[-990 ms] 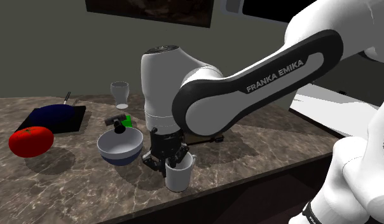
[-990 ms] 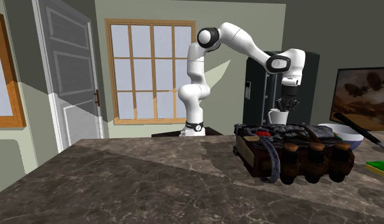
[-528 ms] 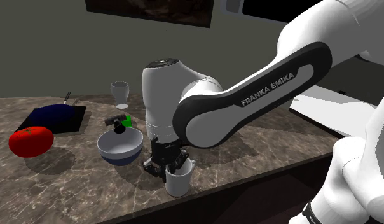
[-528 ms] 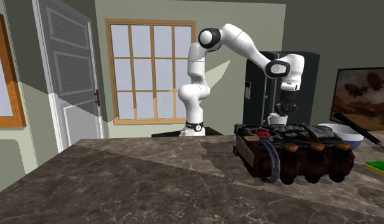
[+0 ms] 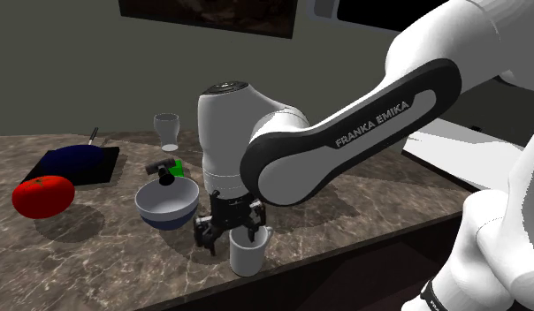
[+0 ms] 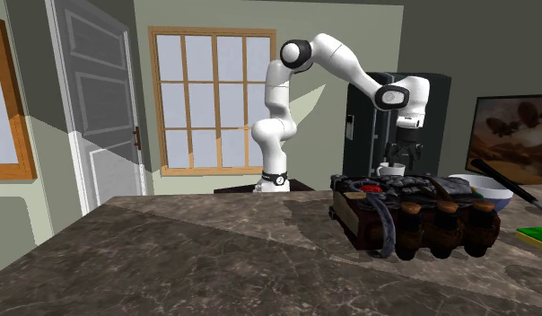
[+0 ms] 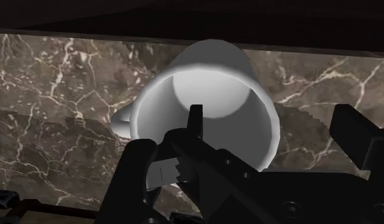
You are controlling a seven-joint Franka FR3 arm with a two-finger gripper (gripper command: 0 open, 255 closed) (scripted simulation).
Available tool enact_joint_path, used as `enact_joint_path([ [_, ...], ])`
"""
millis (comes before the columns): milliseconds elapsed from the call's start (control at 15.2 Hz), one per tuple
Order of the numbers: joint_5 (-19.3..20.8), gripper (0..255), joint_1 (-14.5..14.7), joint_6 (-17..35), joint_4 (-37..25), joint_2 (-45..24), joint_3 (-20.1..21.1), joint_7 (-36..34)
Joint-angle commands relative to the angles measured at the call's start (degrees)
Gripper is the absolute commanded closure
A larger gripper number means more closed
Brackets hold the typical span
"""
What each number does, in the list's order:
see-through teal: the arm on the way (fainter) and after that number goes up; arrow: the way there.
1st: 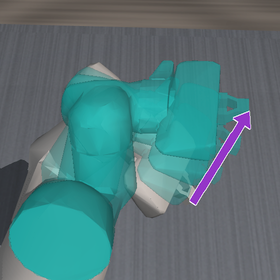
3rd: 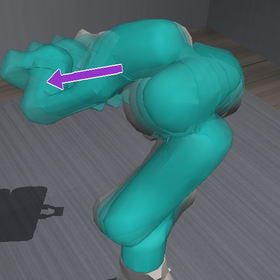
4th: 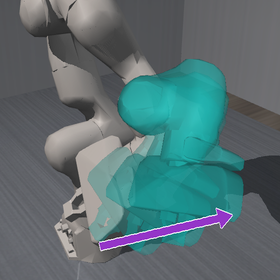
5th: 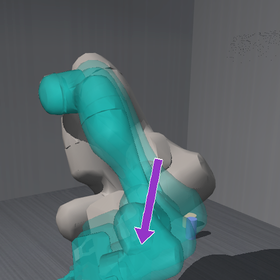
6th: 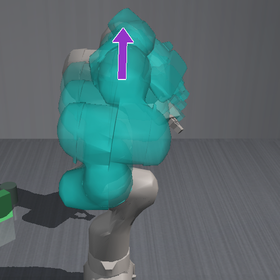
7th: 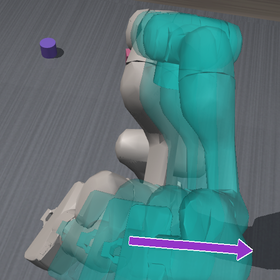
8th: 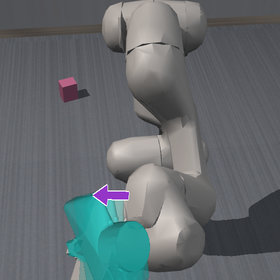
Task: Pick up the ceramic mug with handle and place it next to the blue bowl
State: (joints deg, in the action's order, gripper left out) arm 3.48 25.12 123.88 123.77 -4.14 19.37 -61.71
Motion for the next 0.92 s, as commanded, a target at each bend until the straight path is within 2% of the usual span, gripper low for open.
enact_joint_path([
  [0,0.0,0,0.0,0.0,0.0,0.0,0.0,0.0],
  [66,0.0,0,0.0,0.0,0.0,0.0,0.0,0.0],
  [330,-1.33,0,-0.06,-7.07,-4.35,2.92,0.12,0.94],
  [858,-1.33,0,-0.06,-7.07,-4.35,2.92,0.12,0.94],
])
